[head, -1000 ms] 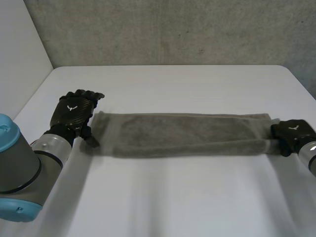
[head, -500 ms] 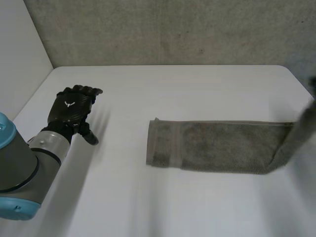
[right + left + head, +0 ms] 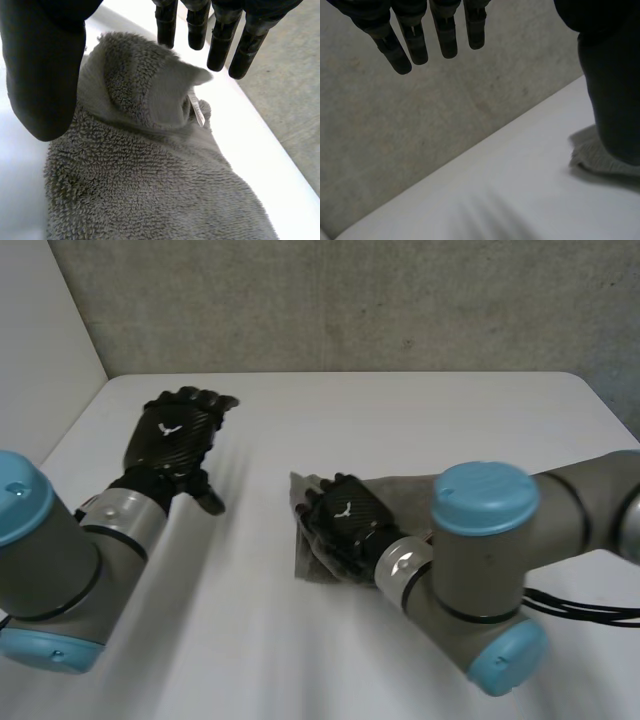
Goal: Fold the towel.
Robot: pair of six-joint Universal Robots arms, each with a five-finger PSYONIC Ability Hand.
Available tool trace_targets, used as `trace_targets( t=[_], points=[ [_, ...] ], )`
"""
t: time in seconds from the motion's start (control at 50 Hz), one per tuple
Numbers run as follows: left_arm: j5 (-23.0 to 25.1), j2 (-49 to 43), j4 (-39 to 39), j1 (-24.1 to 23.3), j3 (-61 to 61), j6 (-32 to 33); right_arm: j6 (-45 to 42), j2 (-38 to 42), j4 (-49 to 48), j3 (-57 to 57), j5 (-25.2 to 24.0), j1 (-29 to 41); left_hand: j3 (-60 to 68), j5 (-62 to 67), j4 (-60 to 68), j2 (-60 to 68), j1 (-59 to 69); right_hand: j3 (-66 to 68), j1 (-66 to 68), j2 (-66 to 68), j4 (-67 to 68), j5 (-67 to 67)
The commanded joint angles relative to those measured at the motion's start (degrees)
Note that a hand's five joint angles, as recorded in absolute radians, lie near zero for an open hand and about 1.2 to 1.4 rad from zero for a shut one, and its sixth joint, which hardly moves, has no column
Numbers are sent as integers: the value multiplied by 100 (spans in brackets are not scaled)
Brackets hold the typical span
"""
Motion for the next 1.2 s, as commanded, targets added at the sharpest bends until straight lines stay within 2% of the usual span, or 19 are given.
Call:
trace_targets(
  t=[0.02,0.12,0.24,0.38,0.5,0.56,0.6,0.62,0.66,0.68,0.74,0.78,0.88,0.94,0.98,1.0,1.06,1.14,1.2],
  points=[
    [-20,-276,0,-751,583,-2,772,-1194,-41,721,-147,-553,-323,-1183,-415,-393,-437,-420,-415,-448,-479,-163],
    [-46,-715,-9,-1322,1066,-2,1229,-1966,-85,1694,-261,-1430,-306,-1166,-398,-376,-420,-420,-415,-448,-479,-163],
    [-125,-1576,-53,-1956,1769,33,1141,-2134,-129,2408,-278,-2083,-289,-1150,-381,-360,-403,-420,-415,-448,-479,-163],
    [-626,-2387,-150,-2107,2360,69,659,-2046,-331,2962,-331,-2838,-205,-1065,-297,-276,-319,142,148,114,84,400],
    [-1232,-2685,-334,-2028,2457,296,535,-1712,-498,2962,-349,-2900,-188,-1049,-280,-259,-302,917,922,889,858,1174],
    [-1486,-2712,-334,-1949,2378,542,509,-1396,-586,2839,-314,-2882,-188,-1049,-280,-259,-302,1590,1595,1562,1531,1847],
    [-1637,-2703,-334,-1940,2342,614,491,-1177,-656,2708,-243,-2856,-188,-1049,-280,-259,-302,3044,3050,3016,2986,3302],
    [-1776,-2677,-343,-1940,2299,648,491,-1176,-657,2707,-243,-2856,-188,-1049,-280,-259,-302,3053,3058,3025,2994,3310],
    [-1882,-2650,-352,-1940,2255,649,491,-1080,-683,2576,-112,-2812,-188,-1049,-280,-259,-302,4761,4767,4733,4703,5019],
    [-1970,-2624,-352,-1940,2211,631,491,-1079,-683,2575,-111,-2812,-188,-1049,-280,-259,-302,4769,4774,4741,4710,5026],
    [-2076,-2536,-360,-1957,2088,622,491,-1071,-683,2462,99,-2812,-188,-1049,-280,-259,-302,6571,6576,6543,6512,6828],
    [-2103,-2475,-369,-1975,2018,622,473,-1079,-692,2400,214,-2821,-188,-1049,-280,-259,-302,6580,6585,6552,6521,6837],
    [-2138,-2290,-465,-2062,1815,605,201,-1185,-797,2039,530,-2654,-188,-1049,-280,-259,-302,6580,6585,6552,6521,6837],
    [-2147,-2115,-623,-2159,1693,570,-115,-1325,-859,1688,618,-2109,-188,-1049,-280,-259,-302,6580,6585,6552,6521,6837],
    [-2156,-2027,-711,-2203,1622,509,-395,-1273,-867,1277,583,-1410,-188,-1049,-280,-259,-302,6580,6585,6552,6521,6837],
    [-2164,-1930,-790,-2212,1543,404,-397,-1273,-868,1275,583,-1406,-205,-1065,-297,-275,-319,6580,6585,6552,6521,6837],
    [-2165,-1702,-905,-2186,1385,167,-668,-967,-850,803,539,-663,-205,-1065,-297,-276,-319,6580,6585,6552,6521,6837],
    [-2208,-1369,-984,-2081,1201,25,-1116,-334,-815,230,233,200,-205,-1065,-297,-276,-319,6580,6585,6552,6521,6837],
    [-2436,-1078,-1002,-1678,999,-19,-1345,-52,-745,115,-153,369,-188,-1049,-280,-259,-302,6580,6585,6552,6521,6837]
  ],
)
